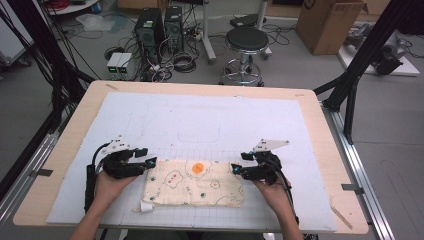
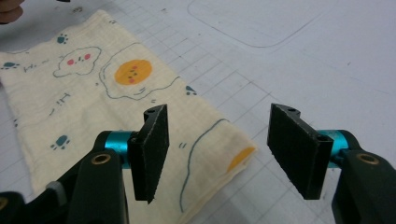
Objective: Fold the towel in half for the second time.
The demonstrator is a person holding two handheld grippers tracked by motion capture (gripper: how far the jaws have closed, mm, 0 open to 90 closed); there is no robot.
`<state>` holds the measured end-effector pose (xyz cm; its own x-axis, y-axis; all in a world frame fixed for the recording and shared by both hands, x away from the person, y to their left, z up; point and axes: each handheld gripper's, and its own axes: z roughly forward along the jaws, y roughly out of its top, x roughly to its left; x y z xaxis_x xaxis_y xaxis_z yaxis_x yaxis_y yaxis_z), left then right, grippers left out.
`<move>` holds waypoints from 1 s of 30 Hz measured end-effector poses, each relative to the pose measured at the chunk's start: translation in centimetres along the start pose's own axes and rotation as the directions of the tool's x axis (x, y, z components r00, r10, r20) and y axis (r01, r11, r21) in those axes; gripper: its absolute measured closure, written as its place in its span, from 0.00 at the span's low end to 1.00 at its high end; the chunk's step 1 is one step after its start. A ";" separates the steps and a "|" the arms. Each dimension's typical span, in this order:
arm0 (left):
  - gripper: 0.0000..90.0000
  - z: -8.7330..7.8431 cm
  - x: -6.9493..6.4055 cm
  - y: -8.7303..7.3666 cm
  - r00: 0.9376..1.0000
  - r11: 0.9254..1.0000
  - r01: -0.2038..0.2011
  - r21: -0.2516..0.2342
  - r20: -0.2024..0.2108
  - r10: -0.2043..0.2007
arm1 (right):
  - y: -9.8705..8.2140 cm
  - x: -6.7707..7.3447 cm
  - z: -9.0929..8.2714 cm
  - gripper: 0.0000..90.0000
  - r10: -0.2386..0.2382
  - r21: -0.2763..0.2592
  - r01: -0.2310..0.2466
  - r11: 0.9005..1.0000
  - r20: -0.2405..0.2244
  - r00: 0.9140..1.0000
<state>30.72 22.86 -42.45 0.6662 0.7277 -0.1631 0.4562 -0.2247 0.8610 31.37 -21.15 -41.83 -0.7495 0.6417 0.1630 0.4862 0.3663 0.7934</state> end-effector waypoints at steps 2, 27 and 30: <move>0.49 0.0 0.2 0.0 1.000 1.000 0.003 -0.001 -0.013 -0.003 | 0.1 -0.3 0.2 0.45 -0.003 0.001 0.003 1.000 0.014 1.000; 0.65 2.6 1.4 -0.9 0.997 0.988 0.074 0.135 -0.005 -0.074 | -0.6 -1.8 2.7 0.73 0.068 0.126 -0.068 0.990 0.006 0.998; 0.72 2.6 1.4 -0.9 0.998 0.989 0.064 0.134 0.006 -0.065 | -0.6 -1.8 2.7 0.77 0.064 0.129 -0.063 0.990 -0.006 0.998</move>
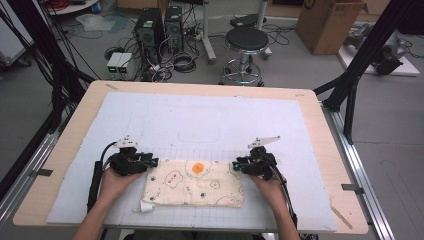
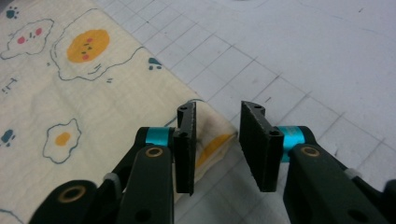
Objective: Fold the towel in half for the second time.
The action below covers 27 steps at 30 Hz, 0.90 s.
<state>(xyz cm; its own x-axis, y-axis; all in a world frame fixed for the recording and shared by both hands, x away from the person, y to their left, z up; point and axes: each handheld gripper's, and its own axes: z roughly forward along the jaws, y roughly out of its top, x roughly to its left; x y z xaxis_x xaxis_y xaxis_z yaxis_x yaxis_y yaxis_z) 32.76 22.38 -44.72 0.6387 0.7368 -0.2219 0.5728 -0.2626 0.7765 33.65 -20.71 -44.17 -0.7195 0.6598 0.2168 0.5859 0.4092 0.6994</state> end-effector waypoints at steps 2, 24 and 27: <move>0.78 0.1 -0.2 0.0 1.000 1.000 -0.021 0.010 -0.001 0.021 | 0.0 0.2 0.0 0.82 -0.010 0.005 0.010 1.000 0.003 1.000; 0.93 0.2 0.1 1.4 1.000 1.000 -0.011 -0.004 -0.013 0.011 | 1.6 -0.5 -0.8 0.94 -0.010 -0.009 0.010 1.000 -0.025 1.000; 0.93 0.1 0.6 1.7 1.000 0.999 0.018 -0.033 -0.006 -0.018 | 2.0 -0.9 -0.9 0.94 -0.004 -0.020 0.003 1.000 -0.020 1.000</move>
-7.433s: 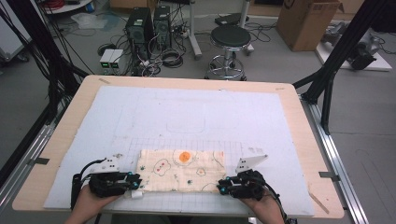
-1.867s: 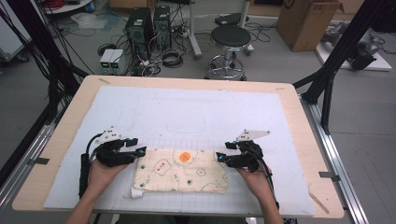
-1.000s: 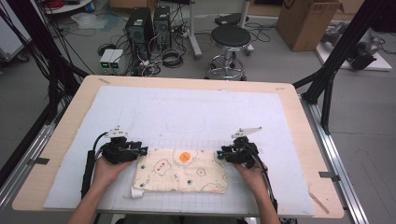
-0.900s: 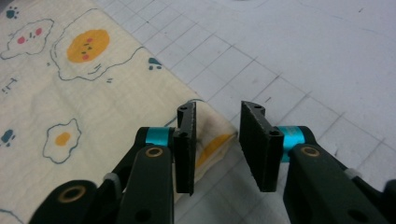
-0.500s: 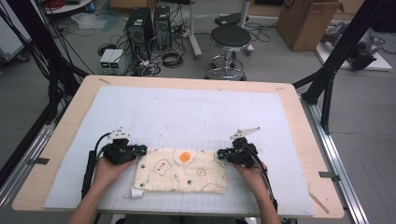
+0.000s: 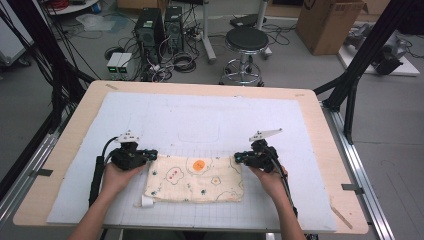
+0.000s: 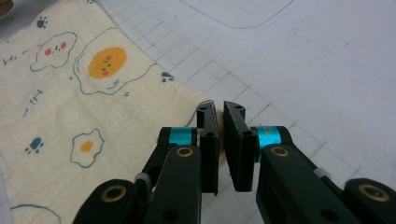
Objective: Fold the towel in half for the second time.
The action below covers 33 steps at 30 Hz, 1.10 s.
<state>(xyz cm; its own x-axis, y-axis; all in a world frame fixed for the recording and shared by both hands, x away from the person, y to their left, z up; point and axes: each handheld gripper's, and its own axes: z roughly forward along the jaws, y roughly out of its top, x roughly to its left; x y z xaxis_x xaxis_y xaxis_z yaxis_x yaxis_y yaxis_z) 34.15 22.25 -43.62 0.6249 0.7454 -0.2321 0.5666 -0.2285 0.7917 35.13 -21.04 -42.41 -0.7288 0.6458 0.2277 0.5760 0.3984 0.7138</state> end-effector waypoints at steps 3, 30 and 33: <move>0.93 0.2 0.2 0.7 1.000 1.000 0.002 -0.002 -0.010 -0.002 | 0.5 -0.3 -0.2 0.94 0.008 -0.007 -0.008 1.000 0.004 1.000; 0.94 2.7 2.7 4.5 0.991 0.996 0.080 -0.046 -0.106 -0.084 | 4.3 -4.7 1.6 0.94 0.124 -0.005 -0.123 0.992 0.037 0.992; 0.94 2.6 2.9 4.5 0.991 0.994 0.091 -0.060 -0.093 -0.096 | 4.3 -4.8 1.7 0.95 0.137 -0.014 -0.137 0.990 0.031 0.990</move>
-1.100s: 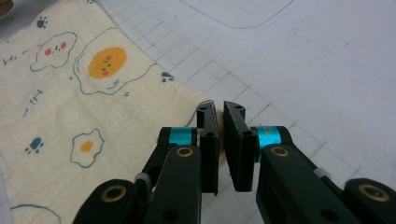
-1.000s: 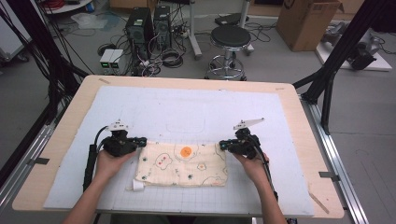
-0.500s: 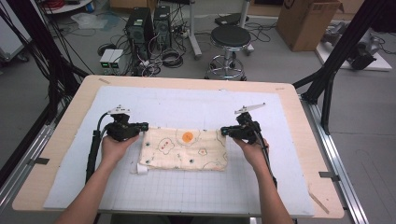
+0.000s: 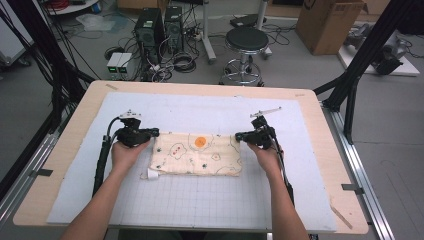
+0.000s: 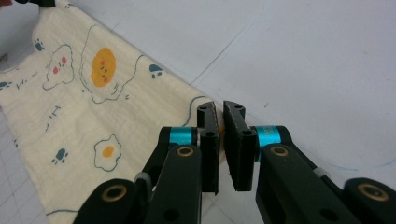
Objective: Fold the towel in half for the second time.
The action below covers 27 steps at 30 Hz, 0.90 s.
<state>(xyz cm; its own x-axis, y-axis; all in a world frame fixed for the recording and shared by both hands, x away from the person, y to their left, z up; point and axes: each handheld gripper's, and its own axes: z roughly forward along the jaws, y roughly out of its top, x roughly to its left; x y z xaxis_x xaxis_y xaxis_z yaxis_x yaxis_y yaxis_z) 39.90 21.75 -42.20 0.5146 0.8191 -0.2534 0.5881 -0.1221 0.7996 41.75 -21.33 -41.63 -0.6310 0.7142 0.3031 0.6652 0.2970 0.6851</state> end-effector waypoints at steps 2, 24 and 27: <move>0.94 -0.1 0.1 0.0 1.000 1.000 0.007 -0.009 0.005 -0.007 | 0.1 0.0 -0.2 0.95 -0.006 -0.017 0.006 1.000 -0.008 1.000; 0.93 -2.0 -0.9 -0.2 0.998 0.998 -0.045 -0.031 0.043 0.047 | -0.4 1.4 -2.0 0.95 -0.034 -0.051 0.032 0.998 -0.049 0.998; 0.93 -2.1 -0.8 -0.6 0.998 0.999 -0.047 -0.023 0.045 0.048 | -0.7 1.5 -2.1 0.95 -0.037 -0.051 0.034 0.998 -0.055 0.998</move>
<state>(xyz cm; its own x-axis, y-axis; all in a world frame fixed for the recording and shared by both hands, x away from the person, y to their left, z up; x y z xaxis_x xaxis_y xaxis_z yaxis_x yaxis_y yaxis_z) 37.89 22.36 -41.33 0.5697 0.7864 -0.2390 0.5485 -0.1472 0.8231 39.51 -21.76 -40.29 -0.6760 0.6669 0.3134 0.6220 0.2883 0.7280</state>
